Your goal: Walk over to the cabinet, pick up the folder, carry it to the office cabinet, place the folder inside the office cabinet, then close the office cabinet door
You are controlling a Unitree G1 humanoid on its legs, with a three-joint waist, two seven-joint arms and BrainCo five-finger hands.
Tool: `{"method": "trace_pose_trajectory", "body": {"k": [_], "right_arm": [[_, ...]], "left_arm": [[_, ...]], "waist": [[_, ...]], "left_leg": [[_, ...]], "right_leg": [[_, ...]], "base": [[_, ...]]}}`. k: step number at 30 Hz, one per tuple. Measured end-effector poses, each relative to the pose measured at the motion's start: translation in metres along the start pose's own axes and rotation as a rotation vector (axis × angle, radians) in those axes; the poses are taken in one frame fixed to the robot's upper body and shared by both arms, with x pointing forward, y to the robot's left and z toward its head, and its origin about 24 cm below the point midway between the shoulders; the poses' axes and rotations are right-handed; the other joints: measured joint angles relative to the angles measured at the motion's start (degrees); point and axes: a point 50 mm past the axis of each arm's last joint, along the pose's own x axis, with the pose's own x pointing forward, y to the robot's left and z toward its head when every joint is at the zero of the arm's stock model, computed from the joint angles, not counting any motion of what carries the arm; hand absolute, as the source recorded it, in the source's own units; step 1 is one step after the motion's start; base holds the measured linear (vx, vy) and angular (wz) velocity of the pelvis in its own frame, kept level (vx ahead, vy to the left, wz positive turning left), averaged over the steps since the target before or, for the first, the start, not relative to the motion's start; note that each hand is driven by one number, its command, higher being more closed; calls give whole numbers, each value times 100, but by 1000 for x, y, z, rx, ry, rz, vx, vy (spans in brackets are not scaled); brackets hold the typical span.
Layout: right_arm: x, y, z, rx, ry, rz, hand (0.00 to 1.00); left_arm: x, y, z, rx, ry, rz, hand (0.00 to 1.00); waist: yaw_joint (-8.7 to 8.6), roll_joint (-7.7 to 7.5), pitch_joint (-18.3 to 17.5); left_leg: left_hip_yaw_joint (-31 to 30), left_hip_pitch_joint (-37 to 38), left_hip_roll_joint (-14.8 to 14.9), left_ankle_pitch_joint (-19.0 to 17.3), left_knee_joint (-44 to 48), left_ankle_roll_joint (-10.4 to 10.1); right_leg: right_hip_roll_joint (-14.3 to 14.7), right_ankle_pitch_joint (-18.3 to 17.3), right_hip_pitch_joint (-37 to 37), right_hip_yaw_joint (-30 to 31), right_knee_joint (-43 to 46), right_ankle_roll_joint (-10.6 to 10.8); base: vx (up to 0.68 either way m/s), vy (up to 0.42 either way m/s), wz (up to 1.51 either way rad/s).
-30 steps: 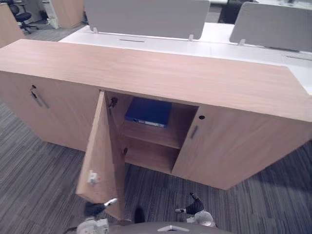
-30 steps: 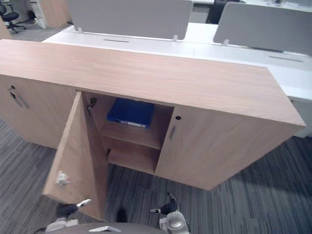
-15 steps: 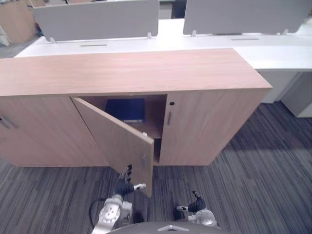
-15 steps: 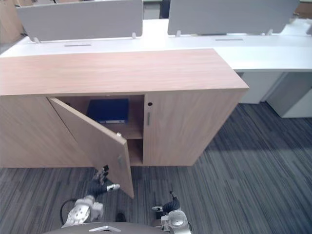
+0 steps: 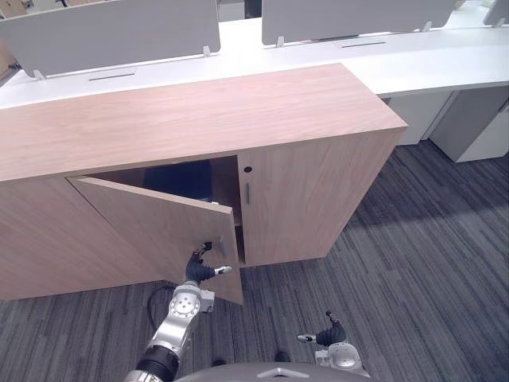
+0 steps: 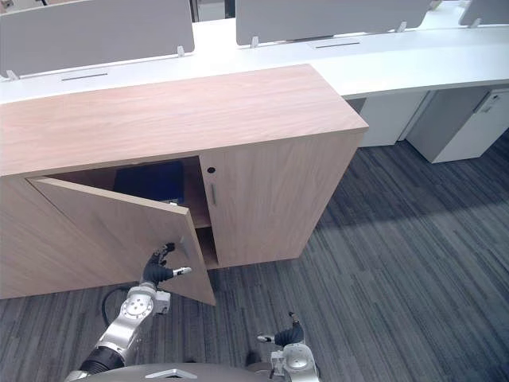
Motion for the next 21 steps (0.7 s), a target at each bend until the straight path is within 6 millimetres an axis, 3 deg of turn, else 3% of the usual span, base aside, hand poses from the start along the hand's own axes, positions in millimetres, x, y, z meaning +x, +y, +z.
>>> {"method": "trace_pose_trajectory", "body": {"k": [6, 14, 18, 21], "right_arm": [[3, 8, 6, 28, 12, 18, 0], [5, 8, 9, 33, 8, 20, 0], [5, 8, 9, 36, 12, 20, 0], [6, 8, 9, 44, 14, 19, 0]], "left_arm": [[18, 16, 16, 94, -31, 50, 0], [30, 19, 35, 111, -75, 73, 0], [29, 18, 34, 111, -72, 68, 0], [20, 17, 17, 104, -32, 37, 0]], "waist": [[-165, -165, 108], [-272, -167, 136], [-251, -185, 155], [-236, -188, 157]], "left_leg": [[33, -65, 14, -16, 35, 18], [44, -74, 15, -18, 0, 15], [44, -73, 14, -19, -2, 15], [43, -55, -2, -18, -2, 16]], "right_leg": [[29, 33, 0, -3, -122, -2], [19, 52, -16, -8, -147, -26], [15, 91, -13, -9, -174, -23], [-9, 125, 16, -10, -238, -8]], "base": [[103, -23, -5], [-16, -9, -1], [-71, 1, -1], [-61, 8, 0]]}}
